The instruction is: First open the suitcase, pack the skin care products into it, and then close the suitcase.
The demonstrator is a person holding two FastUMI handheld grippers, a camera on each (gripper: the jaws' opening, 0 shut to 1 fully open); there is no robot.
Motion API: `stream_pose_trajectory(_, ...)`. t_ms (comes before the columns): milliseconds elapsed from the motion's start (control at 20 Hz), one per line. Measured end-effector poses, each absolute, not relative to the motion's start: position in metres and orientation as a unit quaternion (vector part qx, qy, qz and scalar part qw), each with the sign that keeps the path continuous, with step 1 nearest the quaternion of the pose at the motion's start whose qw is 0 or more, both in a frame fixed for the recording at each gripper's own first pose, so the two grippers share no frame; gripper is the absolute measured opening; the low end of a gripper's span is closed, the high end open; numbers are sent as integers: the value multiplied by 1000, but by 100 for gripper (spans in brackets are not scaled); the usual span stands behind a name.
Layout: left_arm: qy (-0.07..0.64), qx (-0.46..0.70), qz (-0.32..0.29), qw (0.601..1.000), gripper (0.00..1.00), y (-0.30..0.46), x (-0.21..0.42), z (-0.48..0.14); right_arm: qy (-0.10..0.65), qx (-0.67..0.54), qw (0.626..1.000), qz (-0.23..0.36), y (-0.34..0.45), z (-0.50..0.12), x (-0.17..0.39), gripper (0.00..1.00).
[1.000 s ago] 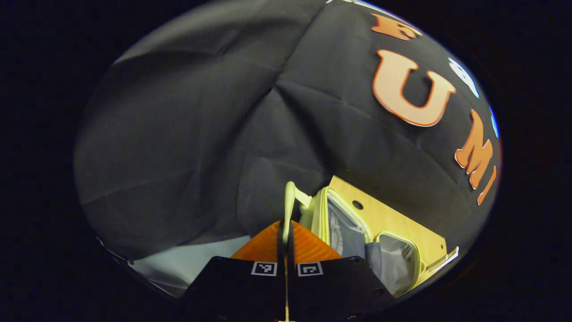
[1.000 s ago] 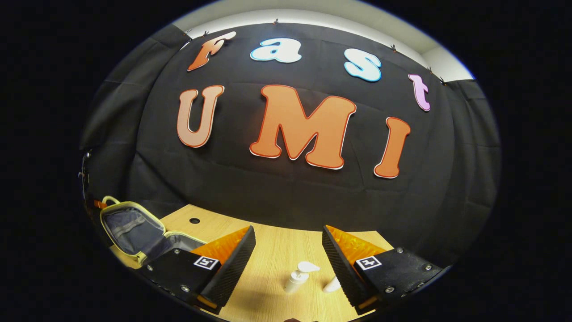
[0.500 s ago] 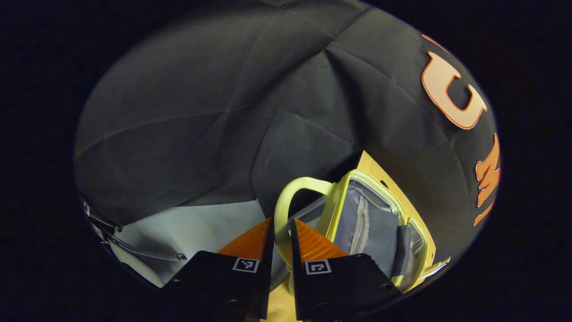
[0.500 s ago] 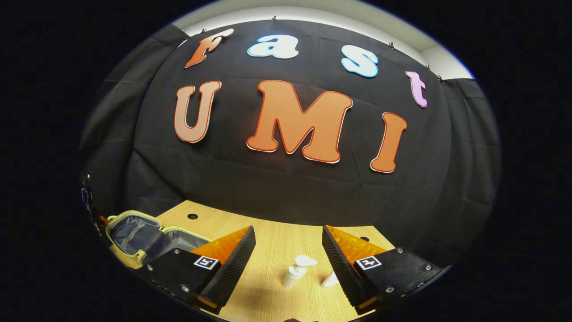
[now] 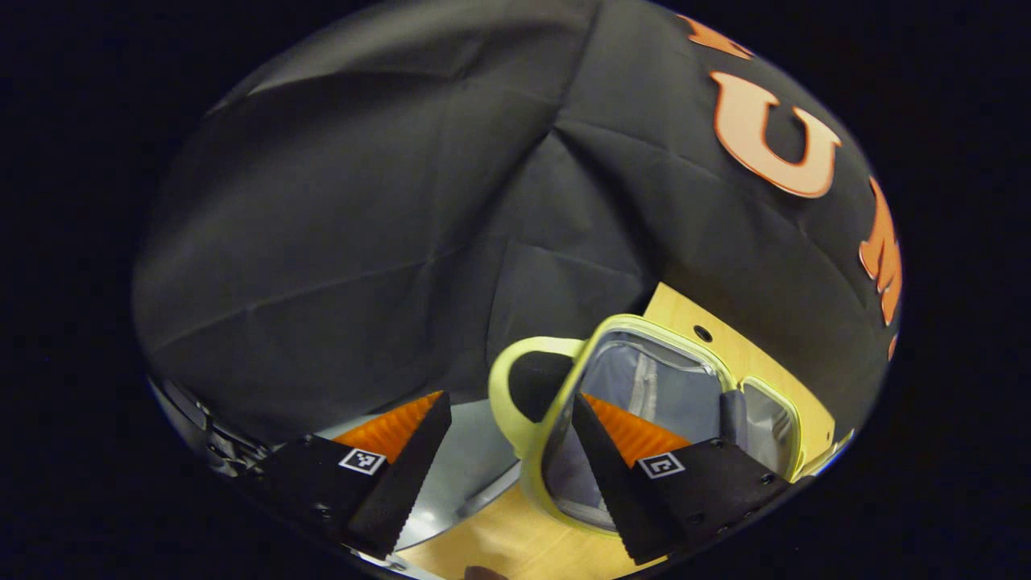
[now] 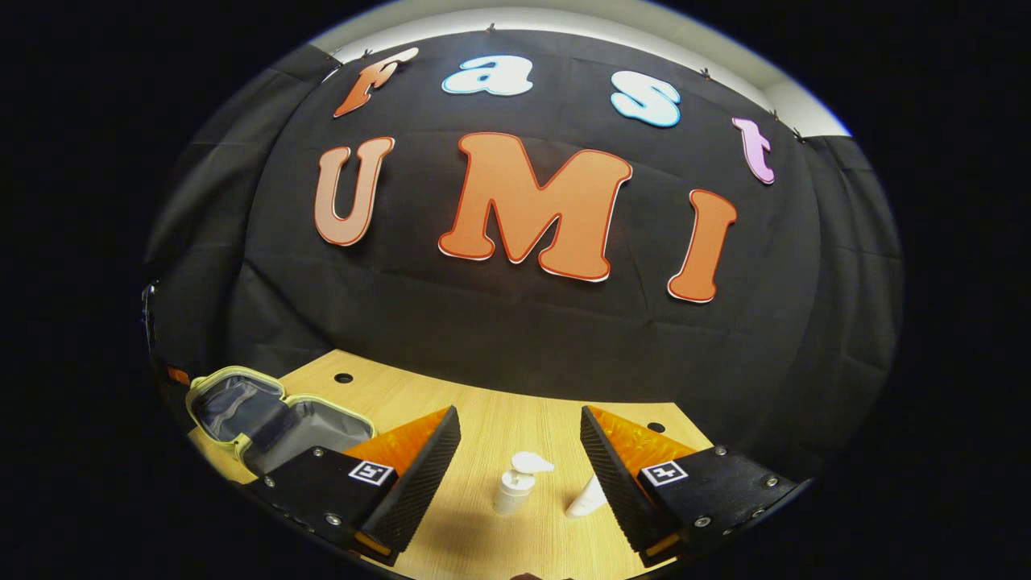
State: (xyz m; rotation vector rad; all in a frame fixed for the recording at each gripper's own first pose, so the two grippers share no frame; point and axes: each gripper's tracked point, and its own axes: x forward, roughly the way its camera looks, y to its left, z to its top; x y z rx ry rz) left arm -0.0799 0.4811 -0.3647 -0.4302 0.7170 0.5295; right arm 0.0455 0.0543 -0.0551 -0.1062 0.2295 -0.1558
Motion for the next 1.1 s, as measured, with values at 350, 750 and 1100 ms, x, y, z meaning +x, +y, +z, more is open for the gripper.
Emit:
stream_pose_trajectory(350,312,-120,164,928,94,403,-60,-286,109,-51,990,-76,14,-61,48,96)
stream_pose_trajectory(750,261,-25,62,963,98,277,-35,-211,105,-67,989,-75,-27,-76,33,96)
stream_pose_trajectory(1100,180,34,0,983,96,160,-6,-150,104,-54,992,-54,-43,-101,25,96)
